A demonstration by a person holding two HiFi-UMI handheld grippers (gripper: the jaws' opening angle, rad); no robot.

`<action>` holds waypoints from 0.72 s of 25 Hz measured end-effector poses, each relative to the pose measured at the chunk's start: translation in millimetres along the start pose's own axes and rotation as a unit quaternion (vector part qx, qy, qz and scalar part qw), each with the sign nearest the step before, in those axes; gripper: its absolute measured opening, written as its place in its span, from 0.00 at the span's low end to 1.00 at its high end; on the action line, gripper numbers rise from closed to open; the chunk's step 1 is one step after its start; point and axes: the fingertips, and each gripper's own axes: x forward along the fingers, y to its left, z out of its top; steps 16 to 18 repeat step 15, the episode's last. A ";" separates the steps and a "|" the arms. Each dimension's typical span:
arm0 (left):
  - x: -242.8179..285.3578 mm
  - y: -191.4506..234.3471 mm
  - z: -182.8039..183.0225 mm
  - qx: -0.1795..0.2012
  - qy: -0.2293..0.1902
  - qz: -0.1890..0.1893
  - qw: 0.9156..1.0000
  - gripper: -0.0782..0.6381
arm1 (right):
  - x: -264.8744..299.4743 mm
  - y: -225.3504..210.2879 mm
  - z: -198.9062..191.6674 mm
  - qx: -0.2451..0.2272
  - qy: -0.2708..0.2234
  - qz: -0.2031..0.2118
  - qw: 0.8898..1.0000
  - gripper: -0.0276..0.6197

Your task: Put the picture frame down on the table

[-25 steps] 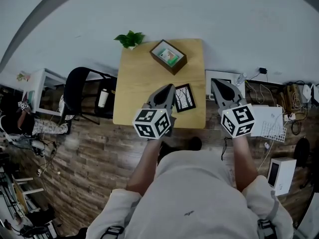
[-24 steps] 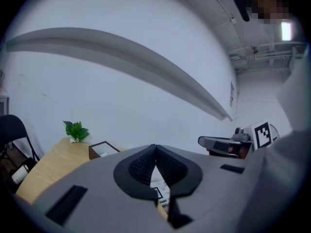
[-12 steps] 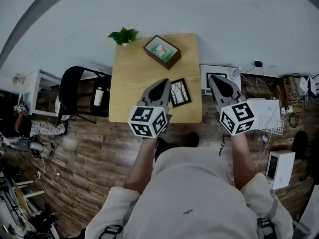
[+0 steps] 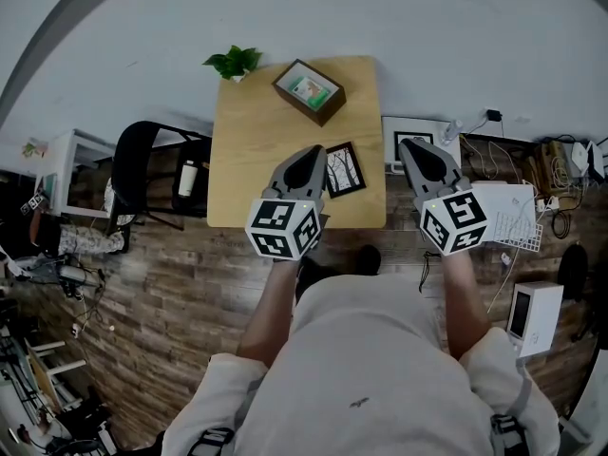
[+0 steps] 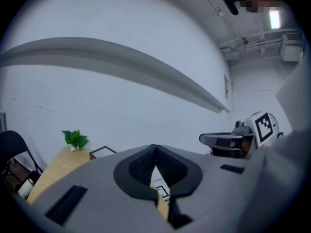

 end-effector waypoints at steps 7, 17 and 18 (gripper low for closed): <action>-3.8 -0.6 -2.1 -0.001 -0.001 0.003 1.000 0.12 | -2.0 4.4 -2.0 -0.003 0.002 0.004 1.000 0.04; -3.6 -0.8 -3.2 0.003 0.000 0.005 1.000 0.12 | -1.1 5.8 -1.1 -0.006 0.001 0.005 1.000 0.04; -3.6 -0.8 -3.2 0.003 0.000 0.005 1.000 0.12 | -1.1 5.8 -1.1 -0.006 0.001 0.005 1.000 0.04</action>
